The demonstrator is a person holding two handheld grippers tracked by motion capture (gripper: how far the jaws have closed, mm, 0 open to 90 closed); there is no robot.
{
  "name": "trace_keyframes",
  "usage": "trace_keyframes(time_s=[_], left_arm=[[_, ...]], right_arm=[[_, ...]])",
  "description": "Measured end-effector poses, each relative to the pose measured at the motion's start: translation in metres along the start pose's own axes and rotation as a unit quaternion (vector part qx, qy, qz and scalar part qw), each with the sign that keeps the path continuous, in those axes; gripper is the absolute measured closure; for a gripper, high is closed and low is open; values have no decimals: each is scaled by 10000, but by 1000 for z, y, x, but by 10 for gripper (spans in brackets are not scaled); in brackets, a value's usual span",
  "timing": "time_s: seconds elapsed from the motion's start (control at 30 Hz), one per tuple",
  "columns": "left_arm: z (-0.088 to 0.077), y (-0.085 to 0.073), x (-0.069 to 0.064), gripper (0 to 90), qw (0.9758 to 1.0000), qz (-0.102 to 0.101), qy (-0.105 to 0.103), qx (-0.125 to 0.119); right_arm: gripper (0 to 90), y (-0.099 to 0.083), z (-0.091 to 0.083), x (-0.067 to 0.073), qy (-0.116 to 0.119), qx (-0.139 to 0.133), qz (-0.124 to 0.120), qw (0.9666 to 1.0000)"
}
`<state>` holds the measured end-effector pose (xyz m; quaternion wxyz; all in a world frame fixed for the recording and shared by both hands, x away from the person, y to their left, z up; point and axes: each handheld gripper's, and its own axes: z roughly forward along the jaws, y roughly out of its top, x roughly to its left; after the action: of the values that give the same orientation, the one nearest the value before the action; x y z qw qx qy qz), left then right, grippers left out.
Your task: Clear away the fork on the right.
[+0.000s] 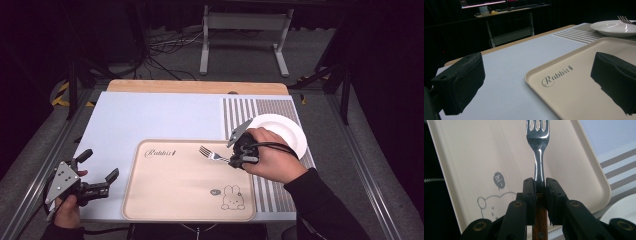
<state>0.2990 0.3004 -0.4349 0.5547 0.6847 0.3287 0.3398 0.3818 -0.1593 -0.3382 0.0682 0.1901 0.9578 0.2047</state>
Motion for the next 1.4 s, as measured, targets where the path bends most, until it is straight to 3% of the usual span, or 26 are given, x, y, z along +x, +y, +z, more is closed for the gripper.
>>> trace_keyframes(time_s=[0.1, 0.33, 0.43, 0.67, 0.87, 0.93, 1.1, 1.27, 1.4], left_arm=[[0, 0, 0, 0, 10000, -5, -3, 2], [0, 0, 0, 0, 10000, -11, 5, -2], [0, 0, 0, 0, 10000, -11, 5, -9], [0, 0, 0, 0, 10000, -9, 8, -9], [0, 0, 0, 0, 10000, -21, 10, -6], [0, 0, 0, 0, 10000, -16, 9, -10], [-1, 0, 0, 0, 10000, -16, 6, -21], [-1, 0, 0, 0, 10000, -3, 5, -16], [-1, 0, 0, 0, 10000, -8, 5, -12]], right_arm=[[788, 2, 1, 1, 39, -58, 255, 9997], [788, 6, 4, 3, -224, -69, 827, 9963], [788, 8, 5, 4, -77, -90, 1212, 9926], [789, 10, 9, 4, -318, -78, 1574, 9870], [789, 11, 10, -1, -439, -83, 2061, 9775], [789, 12, 11, -1, -441, -87, 2159, 9754], [789, 13, 15, 1, -449, -42, 2234, 9737], [789, 12, 21, 3, -459, -38, 2418, 9692], [789, 11, 27, 3, -468, 48, 2455, 9683]])
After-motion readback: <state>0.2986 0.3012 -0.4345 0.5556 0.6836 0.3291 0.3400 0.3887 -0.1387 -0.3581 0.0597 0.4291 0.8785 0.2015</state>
